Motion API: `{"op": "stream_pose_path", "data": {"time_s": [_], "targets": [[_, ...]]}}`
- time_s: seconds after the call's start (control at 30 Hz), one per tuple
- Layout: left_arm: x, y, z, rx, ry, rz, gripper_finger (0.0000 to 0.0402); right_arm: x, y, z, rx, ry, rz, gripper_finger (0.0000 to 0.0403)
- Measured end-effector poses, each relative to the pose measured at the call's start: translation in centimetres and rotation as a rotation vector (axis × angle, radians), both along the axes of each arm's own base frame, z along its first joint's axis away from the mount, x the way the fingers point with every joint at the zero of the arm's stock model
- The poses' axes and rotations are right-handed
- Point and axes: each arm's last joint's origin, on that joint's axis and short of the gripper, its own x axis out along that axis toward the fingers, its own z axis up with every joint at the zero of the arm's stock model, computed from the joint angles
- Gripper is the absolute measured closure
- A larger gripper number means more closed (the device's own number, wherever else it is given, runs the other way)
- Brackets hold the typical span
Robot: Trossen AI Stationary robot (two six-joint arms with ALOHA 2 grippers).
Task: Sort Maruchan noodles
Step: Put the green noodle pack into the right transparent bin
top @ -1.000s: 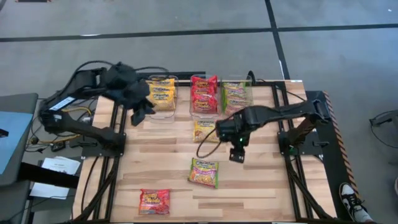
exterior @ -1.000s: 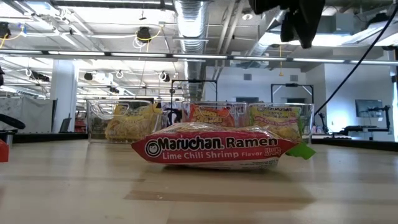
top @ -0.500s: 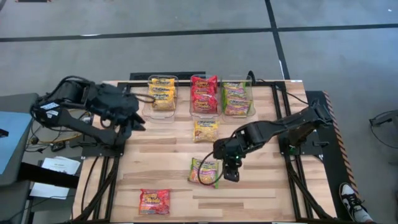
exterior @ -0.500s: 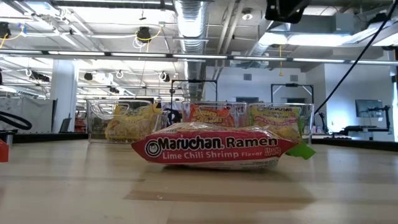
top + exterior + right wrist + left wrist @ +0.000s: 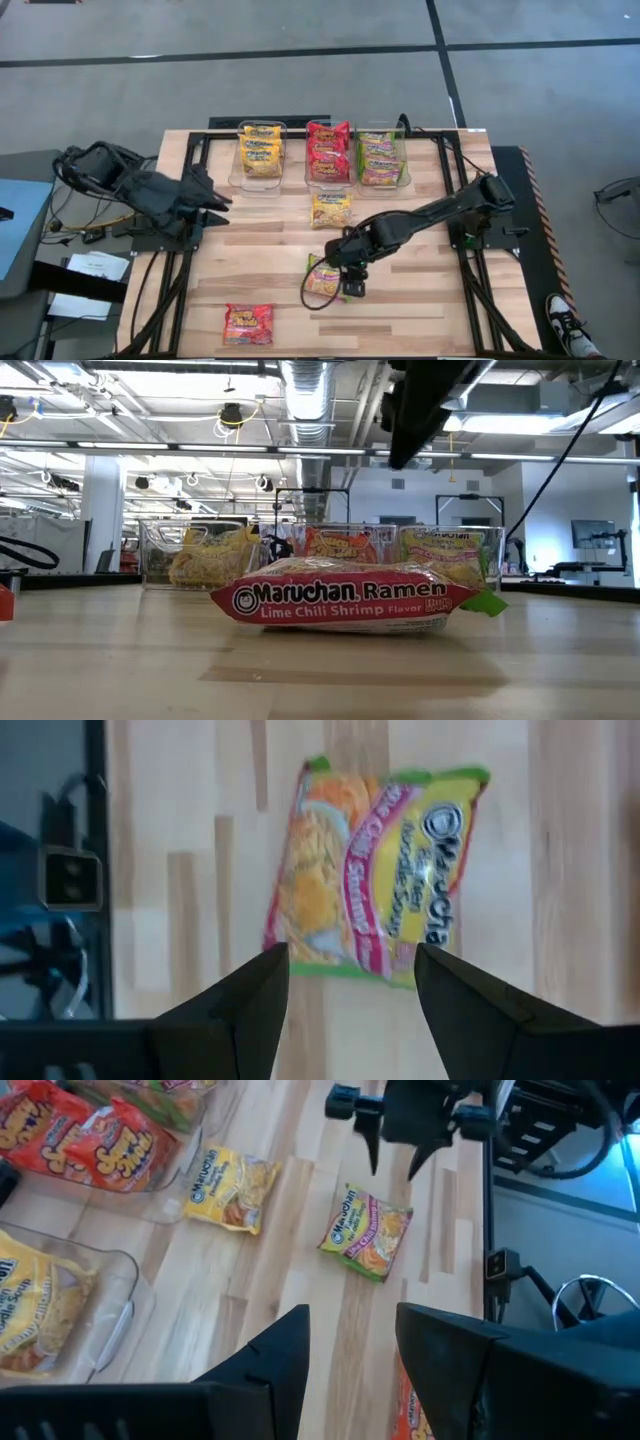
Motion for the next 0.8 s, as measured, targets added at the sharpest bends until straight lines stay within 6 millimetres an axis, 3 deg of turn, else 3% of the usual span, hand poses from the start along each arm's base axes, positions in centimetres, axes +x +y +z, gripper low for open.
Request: {"op": "stream_pose_path", "data": {"time_s": [0.2, 0.5, 0.8], "targets": [[-0.5, -0.9, 0.0, 0.034, -0.026, 0.007, 0.0264, 1.6, -0.2, -3.2, -0.022, 0.06, -0.001, 0.0161], [-0.5, -1.5, -0.1, 0.055, -0.023, 0.005, 0.0264, 3.8, -1.7, -6.4, -0.037, 0.067, -0.063, 0.0161], [-0.3, -1.7, -0.4, 0.066, -0.007, 0.017, 0.0264, 4.6, -1.9, -9.0, -0.019, 0.125, -0.054, 0.0161]]}}
